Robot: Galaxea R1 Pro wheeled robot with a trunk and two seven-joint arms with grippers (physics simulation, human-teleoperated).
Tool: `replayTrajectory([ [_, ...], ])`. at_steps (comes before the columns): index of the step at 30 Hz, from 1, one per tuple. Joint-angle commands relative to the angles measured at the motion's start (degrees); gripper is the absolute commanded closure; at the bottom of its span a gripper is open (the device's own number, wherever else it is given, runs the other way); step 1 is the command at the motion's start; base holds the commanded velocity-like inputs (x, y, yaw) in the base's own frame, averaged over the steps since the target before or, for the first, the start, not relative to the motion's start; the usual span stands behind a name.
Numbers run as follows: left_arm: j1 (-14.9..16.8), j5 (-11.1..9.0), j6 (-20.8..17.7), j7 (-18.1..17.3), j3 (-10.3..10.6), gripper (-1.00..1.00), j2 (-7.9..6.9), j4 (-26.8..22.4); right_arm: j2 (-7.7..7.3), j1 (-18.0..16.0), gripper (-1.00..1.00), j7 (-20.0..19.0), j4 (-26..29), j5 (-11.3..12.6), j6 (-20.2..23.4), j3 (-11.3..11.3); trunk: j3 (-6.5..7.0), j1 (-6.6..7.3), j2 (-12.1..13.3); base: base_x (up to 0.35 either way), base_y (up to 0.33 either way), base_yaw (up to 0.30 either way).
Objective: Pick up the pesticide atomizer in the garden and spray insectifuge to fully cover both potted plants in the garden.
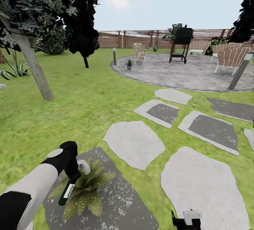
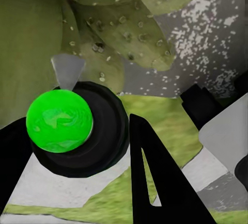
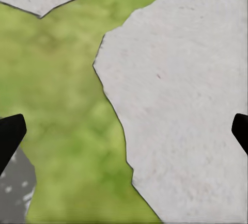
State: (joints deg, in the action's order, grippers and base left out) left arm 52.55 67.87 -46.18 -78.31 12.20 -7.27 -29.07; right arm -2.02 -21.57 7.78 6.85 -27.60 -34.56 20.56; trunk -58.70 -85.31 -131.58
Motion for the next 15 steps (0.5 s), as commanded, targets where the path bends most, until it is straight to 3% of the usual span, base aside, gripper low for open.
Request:
replayTrajectory([
  [1, 0.0, 0.2, -0.6, -0.5, 0.3, 1.0, -0.08, -0.1, 0.0, -0.1, -1.0, 0.4, -0.1, -0.6, -0.2, 0.2, -0.05, 0.01, 0.0, -0.028, 0.159, -0.082],
  [12, 0.0, -0.5, -0.3, -0.5, 0.1, 1.0, -0.11, -0.1, 0.0, -0.1, -1.0, 0.4, -0.1, -0.7, -0.2, 0.2, -0.05, 0.01, 0.0, -0.174, 0.257, -0.009],
  [15, 0.0, -0.7, -0.3, -0.6, -0.2, 1.0, -0.06, -0.1, 0.0, -0.1, -1.0, 0.4, -0.1, -0.7, -0.2, 0.2, -0.05, 0.01, 0.0, -0.084, 0.094, 0.0],
])
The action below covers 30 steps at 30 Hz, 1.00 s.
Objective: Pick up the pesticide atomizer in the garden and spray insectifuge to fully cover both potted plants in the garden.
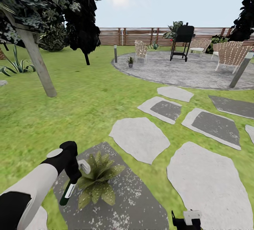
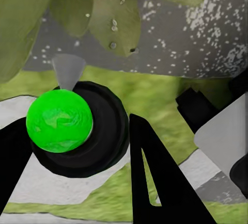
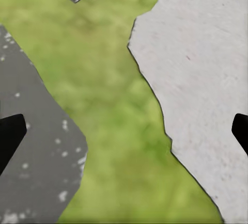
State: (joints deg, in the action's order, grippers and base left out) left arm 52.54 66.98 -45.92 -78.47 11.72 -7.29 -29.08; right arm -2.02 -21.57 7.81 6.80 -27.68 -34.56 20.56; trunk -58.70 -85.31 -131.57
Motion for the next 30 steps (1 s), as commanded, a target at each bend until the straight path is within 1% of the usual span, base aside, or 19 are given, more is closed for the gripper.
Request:
replayTrajectory([
  [1, 0.0, 0.2, -0.6, -0.5, 0.3, 1.0, -0.02, -0.1, 0.0, 0.0, -1.0, 0.4, -0.1, -0.6, -0.2, 0.2, -0.05, 0.01, 0.0, -0.024, 0.027, 0.0],
  [3, 0.0, 0.2, -0.7, -0.5, 0.3, 1.0, 0.31, -0.5, 0.0, 0.0, -1.0, 0.4, -0.1, -0.6, -0.2, 0.2, -0.05, 0.01, 0.0, -0.009, 0.01, 0.0],
  [7, 0.4, 0.2, -0.7, -0.5, 0.5, 1.0, 2.05, -0.9, 0.0, 0.0, -1.0, 0.4, -0.1, -0.6, -0.2, 0.2, -0.05, 0.01, 0.0, -0.001, 0.002, 0.0],
  [9, 0.9, 0.2, -0.7, -0.5, 0.6, 1.0, 2.51, -1.1, 0.0, 0.0, -1.0, 0.4, -0.1, -0.6, -0.2, 0.2, -0.05, 0.01, 0.0, 0.0, 0.0, 0.0],
  [15, 1.3, 0.2, -0.7, -0.5, 0.5, 1.0, 2.43, -1.1, 0.0, 0.0, -1.0, 0.4, -0.1, -0.6, -0.2, 0.2, -0.05, 0.01, 0.0, 0.0, 0.0, 0.0],
  [17, 1.9, 0.2, -0.8, -0.7, 0.5, 1.0, 2.55, -1.1, 0.0, 0.0, -1.0, 0.4, -0.1, -0.6, -0.2, 0.2, -0.05, 0.01, 0.0, 0.0, 0.0, 0.0],
  [19, 3.4, 0.2, -0.9, -2.2, 0.5, 1.0, 2.6, -1.1, 0.0, 0.0, -1.0, 0.4, -0.1, -0.6, -0.2, 0.2, -0.05, 0.01, 0.0, 0.0, 0.0, 0.0],
  [20, 3.5, 0.2, -0.8, -2.8, 0.5, 1.0, 2.53, -1.1, 0.0, 0.0, -1.0, 0.4, -0.1, -0.6, -0.2, 0.2, -0.05, 0.01, 0.0, 0.0, 0.0, 0.0],
  [23, 3.1, 0.4, -0.7, -2.8, 0.6, 1.0, 2.54, -1.0, 0.0, 0.0, -1.0, 0.4, 0.0, -0.6, -0.2, 0.2, -0.05, 0.01, 0.0, 0.045, 0.007, 0.0],
  [27, 3.0, 0.3, -0.8, -2.8, 0.6, 1.0, 2.54, -0.9, 0.0, 0.0, -1.0, 0.4, -0.1, -0.6, -0.2, 0.2, -0.05, 0.01, 0.0, 0.223, 0.077, 0.0],
  [30, 3.0, 0.5, -0.8, -2.8, 0.6, 1.0, 2.54, -1.0, 0.0, 0.0, -1.0, 0.4, 0.0, -0.6, -0.2, 0.2, -0.05, 0.01, 0.0, 0.049, 0.014, -0.013],
])
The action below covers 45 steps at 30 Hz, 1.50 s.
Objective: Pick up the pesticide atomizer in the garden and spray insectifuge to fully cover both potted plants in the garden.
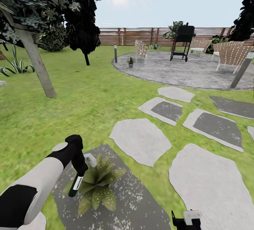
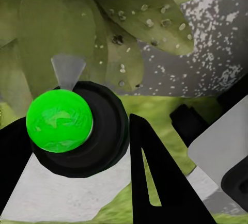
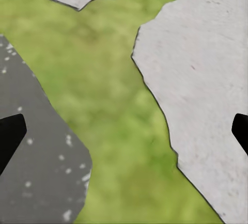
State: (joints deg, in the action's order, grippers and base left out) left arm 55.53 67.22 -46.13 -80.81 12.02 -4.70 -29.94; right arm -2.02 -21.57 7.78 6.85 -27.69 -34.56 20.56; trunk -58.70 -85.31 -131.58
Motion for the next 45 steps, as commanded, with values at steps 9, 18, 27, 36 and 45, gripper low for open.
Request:
replayTrajectory([
  [9, -0.1, 0.7, -0.4, -0.4, 0.4, 1.0, -0.11, 0.6, 0.0, 0.0, -1.0, 0.4, -0.1, -0.6, -0.2, 0.2, -0.05, 0.01, 0.0, 0.004, 0.001, -0.208],
  [18, -0.1, 0.7, -0.6, -0.3, 0.9, 1.0, -0.22, 0.7, 0.0, 0.0, -1.0, 0.4, -0.1, -0.6, -0.2, 0.2, -0.05, 0.01, 0.0, -0.18, 0.035, -0.011],
  [27, -0.1, 0.7, -0.8, -0.3, 0.9, 1.0, -0.31, 0.7, 0.0, 0.0, -1.0, 0.5, -0.1, -0.6, -0.2, 0.2, -0.05, 0.01, 0.0, -0.052, 0.297, 0.0],
  [36, -0.3, 0.8, -0.6, 0.1, 0.7, 1.0, -0.26, 0.7, 0.0, 0.0, -1.0, 0.5, -0.1, -0.6, -0.2, 0.2, -0.05, 0.01, 0.0, 0.0, 0.195, 0.0],
  [45, -3.5, 1.8, -0.4, 0.4, 1.0, 1.0, -0.25, 0.7, 0.0, 0.0, -1.0, 0.5, -0.1, -0.6, -0.2, 0.2, -0.05, 0.01, 0.0, 0.0, 0.002, 0.0],
])
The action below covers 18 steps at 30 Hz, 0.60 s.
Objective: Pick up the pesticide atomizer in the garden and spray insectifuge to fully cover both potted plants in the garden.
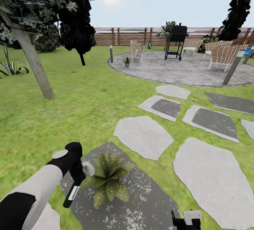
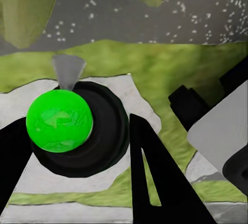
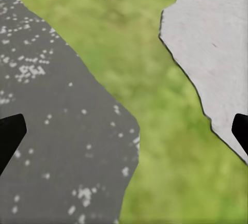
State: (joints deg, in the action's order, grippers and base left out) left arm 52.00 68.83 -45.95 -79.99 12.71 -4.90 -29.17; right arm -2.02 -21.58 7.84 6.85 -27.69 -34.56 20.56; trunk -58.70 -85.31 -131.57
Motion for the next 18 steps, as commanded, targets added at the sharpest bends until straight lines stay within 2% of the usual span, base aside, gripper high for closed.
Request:
replayTrajectory([
  [1, 0.2, 1.0, -0.6, -0.5, 0.3, 1.0, -0.04, -0.1, 0.0, 0.0, -1.0, 0.4, -0.1, -0.6, -0.2, 0.2, -0.05, 0.01, 0.0, 0.0, 0.0, 0.0],
  [2, 0.6, 4.5, -0.6, -0.9, 0.1, 1.0, 0.15, -0.2, 0.0, 0.0, -1.0, 0.4, -0.1, -0.6, -0.2, 0.2, -0.05, 0.01, 0.0, 0.0, 0.0, 0.0],
  [3, 1.0, 7.1, -0.7, -1.0, 0.1, 1.0, 1.73, -0.2, 0.0, 0.0, -1.0, 0.4, -0.1, -0.6, -0.2, 0.2, -0.05, 0.01, 0.0, 0.0, 0.0, 0.0],
  [5, 1.1, 8.3, -0.9, -1.1, 0.1, 1.0, 2.89, -0.1, 0.0, 0.0, -1.0, 0.4, -0.1, -0.6, -0.2, 0.2, -0.05, 0.01, 0.0, 0.0, 0.0, 0.0],
  [13, 1.3, 9.0, -1.2, -1.2, 0.0, 1.0, 3.38, -0.6, 0.0, 0.0, -1.0, 0.4, -0.1, -0.6, -0.2, 0.2, -0.05, 0.01, 0.0, 0.0, 0.0, 0.0],
  [18, 1.3, 9.1, -1.3, -1.2, -0.1, 1.0, 5.08, -1.0, -0.07, 0.0, -1.0, 0.3, -0.1, -0.7, -0.2, 0.2, -0.05, 0.01, 0.0, 0.0, 0.0, 0.0],
])
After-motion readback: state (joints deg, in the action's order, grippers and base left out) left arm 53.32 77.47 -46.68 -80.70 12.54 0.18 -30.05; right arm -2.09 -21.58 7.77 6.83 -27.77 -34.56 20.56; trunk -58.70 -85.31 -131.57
